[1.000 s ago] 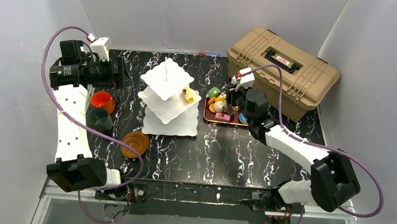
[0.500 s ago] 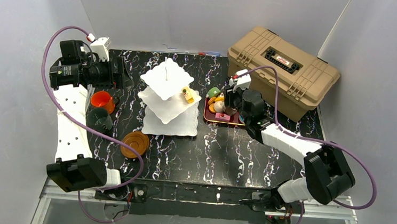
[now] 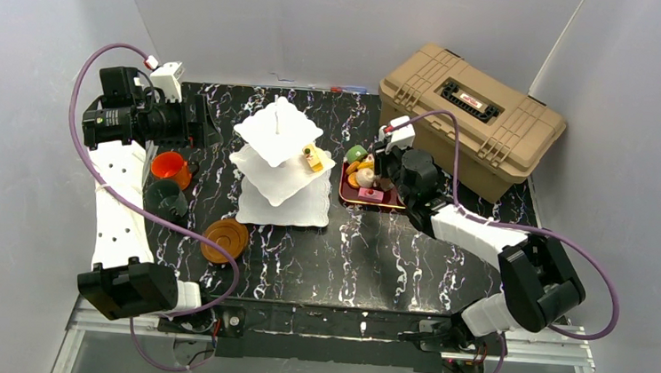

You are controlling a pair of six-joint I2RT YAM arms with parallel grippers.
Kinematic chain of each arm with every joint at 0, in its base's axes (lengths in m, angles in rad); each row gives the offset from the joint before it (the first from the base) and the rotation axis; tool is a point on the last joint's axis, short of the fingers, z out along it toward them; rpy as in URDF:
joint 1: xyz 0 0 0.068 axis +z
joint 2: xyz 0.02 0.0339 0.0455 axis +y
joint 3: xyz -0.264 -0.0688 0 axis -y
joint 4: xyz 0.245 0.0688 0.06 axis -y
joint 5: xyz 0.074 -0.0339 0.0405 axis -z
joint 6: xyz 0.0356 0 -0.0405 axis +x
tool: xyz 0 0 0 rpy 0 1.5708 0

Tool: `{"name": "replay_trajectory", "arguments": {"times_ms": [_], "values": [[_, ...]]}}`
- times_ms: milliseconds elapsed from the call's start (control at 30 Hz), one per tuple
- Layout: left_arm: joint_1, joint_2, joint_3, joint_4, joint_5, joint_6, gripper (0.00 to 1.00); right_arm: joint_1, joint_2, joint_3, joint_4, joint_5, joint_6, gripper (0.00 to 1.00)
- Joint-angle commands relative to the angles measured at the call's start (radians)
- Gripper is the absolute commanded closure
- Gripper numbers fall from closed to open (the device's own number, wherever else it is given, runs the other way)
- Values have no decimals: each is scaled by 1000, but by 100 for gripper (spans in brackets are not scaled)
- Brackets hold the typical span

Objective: Serve the afternoon tea
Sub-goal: Pick up the desert from the tray.

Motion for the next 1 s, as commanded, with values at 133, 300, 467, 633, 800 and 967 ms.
{"name": "replay_trajectory", "arguments": {"times_ms": [133, 300, 467, 633, 800, 967], "values": [[-1, -23, 29, -1, 26, 5, 7, -9, -93, 6, 58, 28, -78, 99], [-1, -20, 31, 2, 31, -1, 7, -9, -165, 12, 25, 1, -104, 99], [-2, -23, 37, 2, 31, -1, 8, -9, -205, 5, 11, -28, -82, 99], [-1, -23, 36, 2, 33, -1, 8, 16, -270, 50, -63, -95, -40, 99], [0, -15, 32, 3, 31, -1, 10, 117, -340, 103, -144, -100, -60, 99], [-2, -20, 36, 2, 28, -1, 12, 228, -404, 129, -180, -71, -60, 99]]}}
